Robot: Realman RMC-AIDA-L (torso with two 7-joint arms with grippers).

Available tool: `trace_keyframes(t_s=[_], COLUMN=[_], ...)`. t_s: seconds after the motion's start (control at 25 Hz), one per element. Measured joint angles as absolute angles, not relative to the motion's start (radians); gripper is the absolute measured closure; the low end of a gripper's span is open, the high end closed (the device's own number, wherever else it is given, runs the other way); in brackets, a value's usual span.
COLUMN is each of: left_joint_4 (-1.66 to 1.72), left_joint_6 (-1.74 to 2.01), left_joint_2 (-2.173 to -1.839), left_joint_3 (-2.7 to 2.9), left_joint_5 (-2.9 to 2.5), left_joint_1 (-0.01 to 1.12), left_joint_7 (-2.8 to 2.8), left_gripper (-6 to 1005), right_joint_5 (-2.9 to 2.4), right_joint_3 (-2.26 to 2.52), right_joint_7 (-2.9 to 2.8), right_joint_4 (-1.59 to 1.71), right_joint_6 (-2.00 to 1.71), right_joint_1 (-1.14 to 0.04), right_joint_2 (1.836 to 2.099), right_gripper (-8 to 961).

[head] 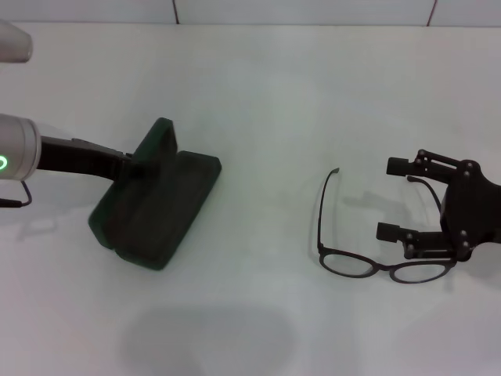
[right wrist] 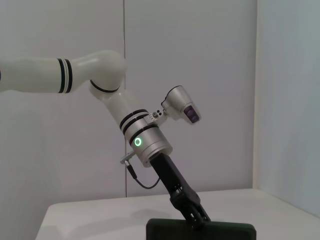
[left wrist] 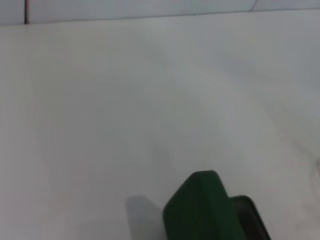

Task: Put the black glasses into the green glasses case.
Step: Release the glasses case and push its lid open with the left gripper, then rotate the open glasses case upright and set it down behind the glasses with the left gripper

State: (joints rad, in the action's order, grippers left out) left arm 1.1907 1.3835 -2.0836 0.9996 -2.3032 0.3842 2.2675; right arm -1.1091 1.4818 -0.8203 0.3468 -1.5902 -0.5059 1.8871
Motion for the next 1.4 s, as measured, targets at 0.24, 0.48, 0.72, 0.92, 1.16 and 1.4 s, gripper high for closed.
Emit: trace_keyframes(t_s=[0.24, 0.48, 0.72, 0.92, 1.16, 1.4], left_joint_4=[1.194, 1.165, 1.059, 0.925, 0.843, 0.841], left_joint_6=[1.384, 1.332, 1.234, 1.147, 1.052, 1.012], left_joint_2=[-2.083, -2.085, -2.084, -2.085, -2.089, -2.085], left_joint_3=[1.005, 1.008, 1.077, 1.143, 1.27, 1.314], left_joint_5=[-2.308, -2.278, -2.262, -2.278, -2.286, -2.284], left_joint_1=[0.394, 0.476, 0.636, 0.766, 0.836, 0.831], left_joint_7=[2.257, 2.072, 1.791, 1.654, 1.608, 1.606], left_gripper=[705, 785, 793, 776, 749, 722], right_joint_5=[-1.14, -1.199, -1.207, -1.212, -1.212, -1.21], right_joint_3=[1.485, 1.483, 1.486, 1.483, 1.483, 1.483], right_joint_7=[-0.817, -0.8, -0.797, -0.795, -0.795, -0.795], right_joint_4=[0.35, 0.364, 0.367, 0.371, 0.373, 0.373], right_joint_6=[-1.602, -1.605, -1.606, -1.607, -1.608, -1.613], right_joint_1=[-0.499, -0.499, -0.498, -0.484, -0.47, -0.466], right_joint_2=[1.892, 1.906, 1.914, 1.921, 1.923, 1.923], right_gripper=[69, 69, 69, 69, 68, 70])
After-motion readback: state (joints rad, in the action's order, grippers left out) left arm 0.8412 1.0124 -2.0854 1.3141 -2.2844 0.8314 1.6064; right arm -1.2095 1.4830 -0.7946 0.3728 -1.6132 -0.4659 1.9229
